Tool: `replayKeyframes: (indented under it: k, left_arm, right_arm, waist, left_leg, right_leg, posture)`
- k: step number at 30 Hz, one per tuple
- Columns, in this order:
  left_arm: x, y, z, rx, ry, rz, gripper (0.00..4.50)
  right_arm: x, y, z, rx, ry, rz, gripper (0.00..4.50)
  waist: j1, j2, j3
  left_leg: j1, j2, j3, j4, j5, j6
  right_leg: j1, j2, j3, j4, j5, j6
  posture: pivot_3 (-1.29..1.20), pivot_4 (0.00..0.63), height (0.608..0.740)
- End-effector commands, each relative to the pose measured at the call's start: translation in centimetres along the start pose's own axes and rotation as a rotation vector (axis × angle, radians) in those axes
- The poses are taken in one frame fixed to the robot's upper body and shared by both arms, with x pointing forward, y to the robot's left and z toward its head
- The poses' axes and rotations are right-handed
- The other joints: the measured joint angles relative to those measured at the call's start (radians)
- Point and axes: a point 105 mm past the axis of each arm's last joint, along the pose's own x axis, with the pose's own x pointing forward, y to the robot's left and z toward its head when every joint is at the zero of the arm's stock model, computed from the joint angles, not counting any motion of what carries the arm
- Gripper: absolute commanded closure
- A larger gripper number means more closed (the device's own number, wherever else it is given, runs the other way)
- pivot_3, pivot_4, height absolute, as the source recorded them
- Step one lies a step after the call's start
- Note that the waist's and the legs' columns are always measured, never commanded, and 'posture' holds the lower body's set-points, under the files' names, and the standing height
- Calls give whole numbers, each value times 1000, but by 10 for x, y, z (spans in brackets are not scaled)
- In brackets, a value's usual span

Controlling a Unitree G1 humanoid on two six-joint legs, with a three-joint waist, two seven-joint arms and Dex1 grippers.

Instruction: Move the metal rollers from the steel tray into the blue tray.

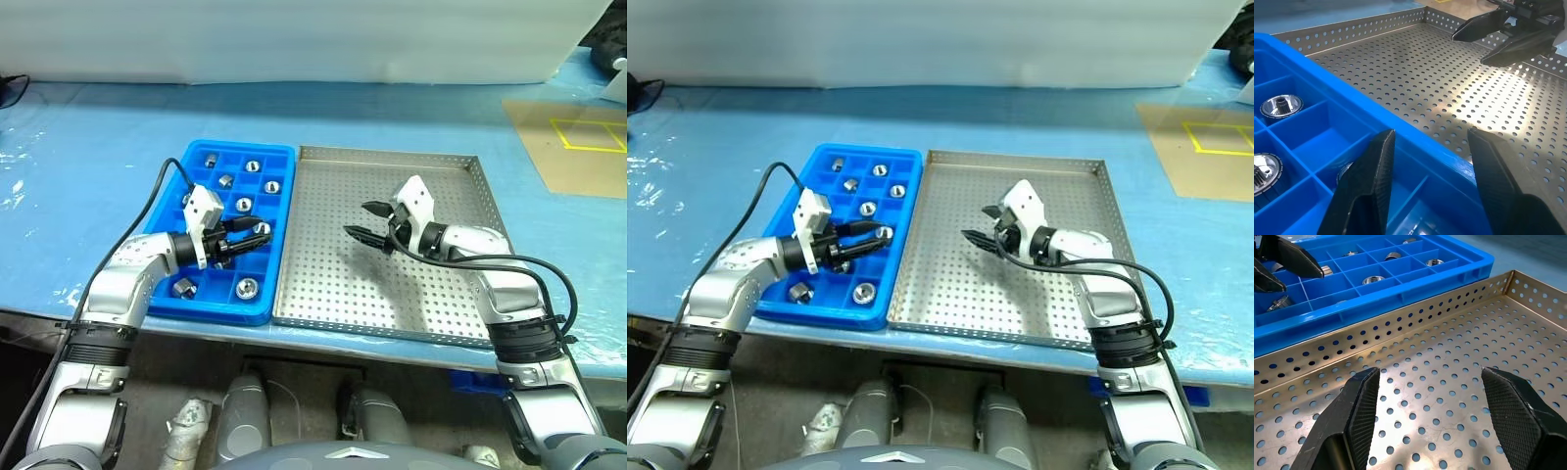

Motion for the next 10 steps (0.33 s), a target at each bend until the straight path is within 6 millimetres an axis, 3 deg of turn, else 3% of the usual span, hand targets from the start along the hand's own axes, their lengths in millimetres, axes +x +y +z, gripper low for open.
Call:
replayKeyframes:
  k: [1,10]
  left_arm:
    - [-3,4,16,64,-32,5,2041]
    - [-8,8,17,73,-36,30,2041]
  right_arm:
    - [-6,-1,13,-33,-44,-15,1131]
    - [-6,-2,13,-31,-43,-19,1131]
  waist:
    - [0,0,0]
    - [0,0,0]
  left_leg:
    - [0,0,0,0,0,0]
    - [0,0,0,0,0,0]
  right_leg:
    - [0,0,0,0,0,0]
    - [0,0,0,0,0,0]
  posture:
    - [-29,150,740]
    - [-11,150,740]
